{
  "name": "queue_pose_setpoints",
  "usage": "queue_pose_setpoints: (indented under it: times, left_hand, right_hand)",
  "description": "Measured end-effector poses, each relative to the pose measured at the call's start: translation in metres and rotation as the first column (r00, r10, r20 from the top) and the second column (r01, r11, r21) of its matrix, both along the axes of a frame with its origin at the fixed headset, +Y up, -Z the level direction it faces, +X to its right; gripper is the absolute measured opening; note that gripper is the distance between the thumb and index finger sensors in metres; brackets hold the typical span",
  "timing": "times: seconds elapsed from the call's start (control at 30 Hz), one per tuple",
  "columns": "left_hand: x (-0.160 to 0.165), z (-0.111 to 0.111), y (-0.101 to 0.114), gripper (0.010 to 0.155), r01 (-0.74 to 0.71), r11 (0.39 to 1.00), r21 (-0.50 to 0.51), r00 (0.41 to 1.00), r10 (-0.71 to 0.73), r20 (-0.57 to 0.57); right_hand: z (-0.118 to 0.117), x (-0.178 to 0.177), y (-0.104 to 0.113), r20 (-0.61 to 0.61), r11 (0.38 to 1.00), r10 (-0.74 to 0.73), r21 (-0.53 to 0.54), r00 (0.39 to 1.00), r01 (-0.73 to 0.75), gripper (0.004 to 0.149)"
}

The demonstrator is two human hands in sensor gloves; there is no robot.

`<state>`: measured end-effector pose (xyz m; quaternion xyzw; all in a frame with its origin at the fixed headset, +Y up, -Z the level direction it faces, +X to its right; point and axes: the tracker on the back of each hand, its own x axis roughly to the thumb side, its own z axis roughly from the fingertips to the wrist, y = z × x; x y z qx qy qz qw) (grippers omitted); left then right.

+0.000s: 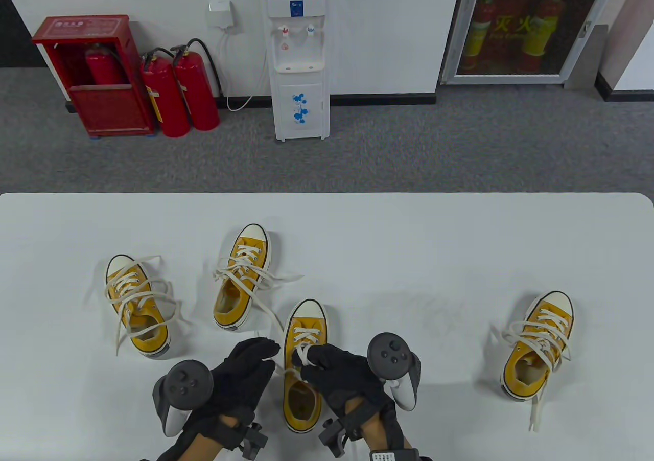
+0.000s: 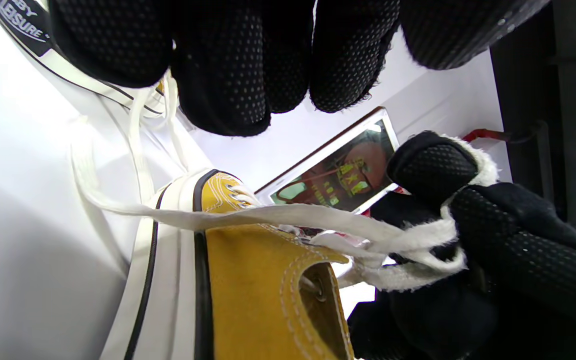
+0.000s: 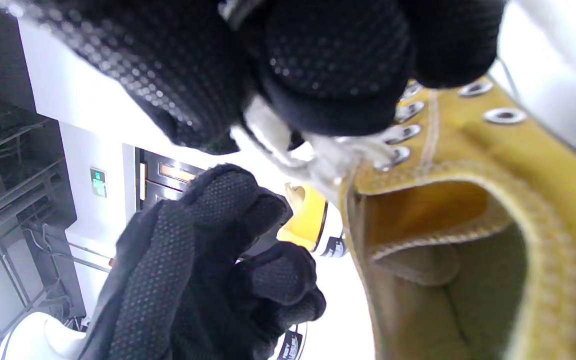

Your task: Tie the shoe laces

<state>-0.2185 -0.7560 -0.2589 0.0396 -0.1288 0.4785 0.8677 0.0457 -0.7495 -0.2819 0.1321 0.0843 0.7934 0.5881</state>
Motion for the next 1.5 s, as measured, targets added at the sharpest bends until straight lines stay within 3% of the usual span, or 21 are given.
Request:
queue_pose_setpoints:
  times: [0.23,0.9,1.23,1.5]
  left_hand:
    - [0.001,0.000,0.000,0.059,-0.020,1.000,0.008,1.000,0.020,0.015]
    - [0.001,0.001,0.000,0.058,-0.067,0.997,-0.025,0.997,0.067,0.029]
    - [0.005,0.000,-0.001,0.057,-0.088,0.993,-0.082,0.990,0.097,0.105]
    - [0.006,0.000,0.001,0.046,-0.078,0.994,-0.071,0.992,0.084,0.091]
  right_hand:
    - [0.001,-0.003,0.001,-0.043,1.000,0.015,0.003,0.999,-0.015,0.053]
    - [0.010,-0.021,0.006,-0.119,0.972,0.213,0.127,0.970,-0.198,0.053]
    - [0.020,-0.034,0.014,-0.080,0.886,0.394,0.298,0.916,-0.355,0.051]
    - [0.024,-0.038,0.017,-0.029,0.829,0.476,0.351,0.879,-0.437,0.047]
